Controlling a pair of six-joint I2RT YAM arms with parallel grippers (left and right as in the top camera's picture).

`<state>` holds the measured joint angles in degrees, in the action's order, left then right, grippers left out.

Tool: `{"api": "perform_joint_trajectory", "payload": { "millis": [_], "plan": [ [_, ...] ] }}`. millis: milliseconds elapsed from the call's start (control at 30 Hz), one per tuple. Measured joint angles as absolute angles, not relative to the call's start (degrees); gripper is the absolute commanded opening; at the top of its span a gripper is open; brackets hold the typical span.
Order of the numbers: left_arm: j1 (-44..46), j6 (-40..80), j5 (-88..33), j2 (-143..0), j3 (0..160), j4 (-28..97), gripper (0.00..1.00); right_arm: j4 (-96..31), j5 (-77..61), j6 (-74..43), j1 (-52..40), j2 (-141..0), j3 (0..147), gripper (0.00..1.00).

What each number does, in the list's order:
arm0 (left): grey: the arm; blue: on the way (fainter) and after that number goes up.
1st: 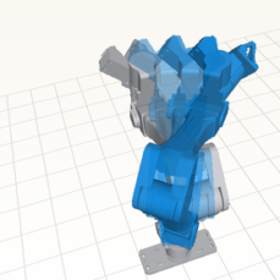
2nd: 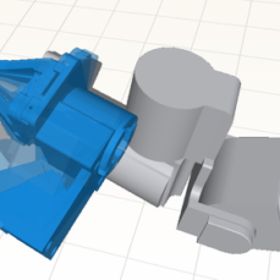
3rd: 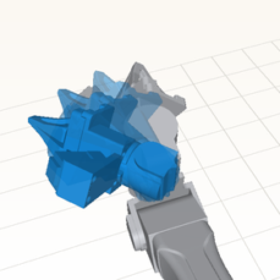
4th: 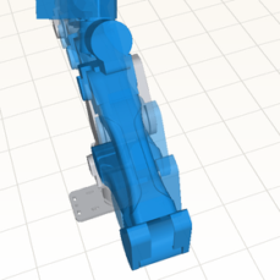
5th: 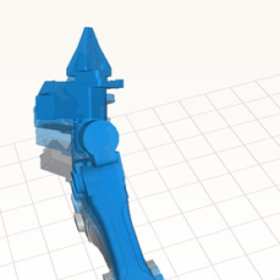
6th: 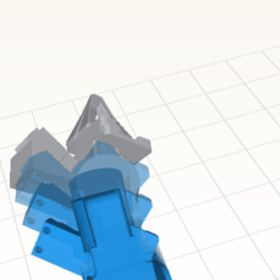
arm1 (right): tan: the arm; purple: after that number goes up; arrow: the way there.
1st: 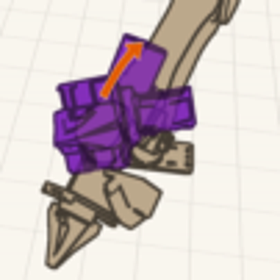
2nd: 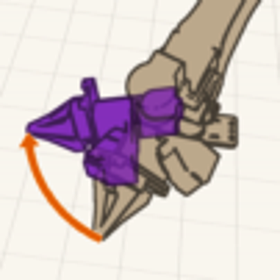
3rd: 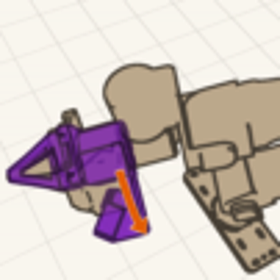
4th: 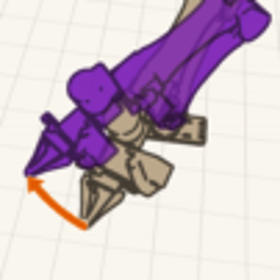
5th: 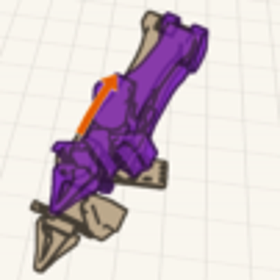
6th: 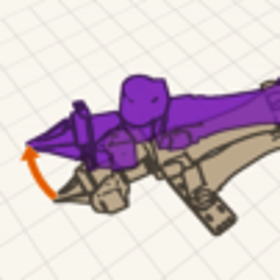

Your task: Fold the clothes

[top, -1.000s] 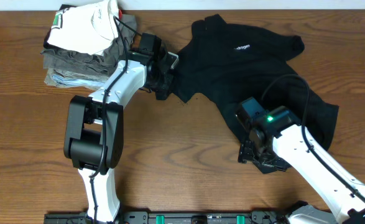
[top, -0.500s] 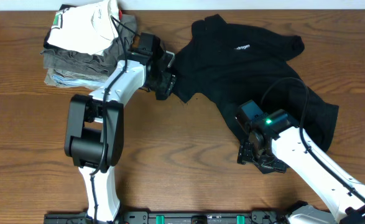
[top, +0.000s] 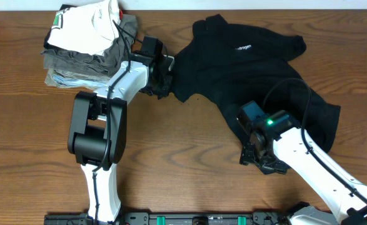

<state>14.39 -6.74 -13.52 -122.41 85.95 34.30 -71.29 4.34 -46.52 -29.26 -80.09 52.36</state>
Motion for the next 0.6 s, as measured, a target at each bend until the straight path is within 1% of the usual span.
{"api": "perform_joint_trajectory", "payload": {
  "millis": [133,433,600],
  "plan": [
    [13.5,-5.1,-13.5,-122.4,86.0,33.6,0.06,-69.6,4.4,-46.5,-28.8,-80.1,49.1,0.75],
    [6.1,-2.6,-13.5,-122.4,86.0,32.9,0.06,-52.8,5.4,-46.0,-28.3,-80.1,42.1,0.7],
    [4.7,-2.3,-13.3,-122.4,86.0,33.0,0.06,-46.2,8.0,-44.2,-28.3,-80.1,41.1,0.58]
  ]
}}
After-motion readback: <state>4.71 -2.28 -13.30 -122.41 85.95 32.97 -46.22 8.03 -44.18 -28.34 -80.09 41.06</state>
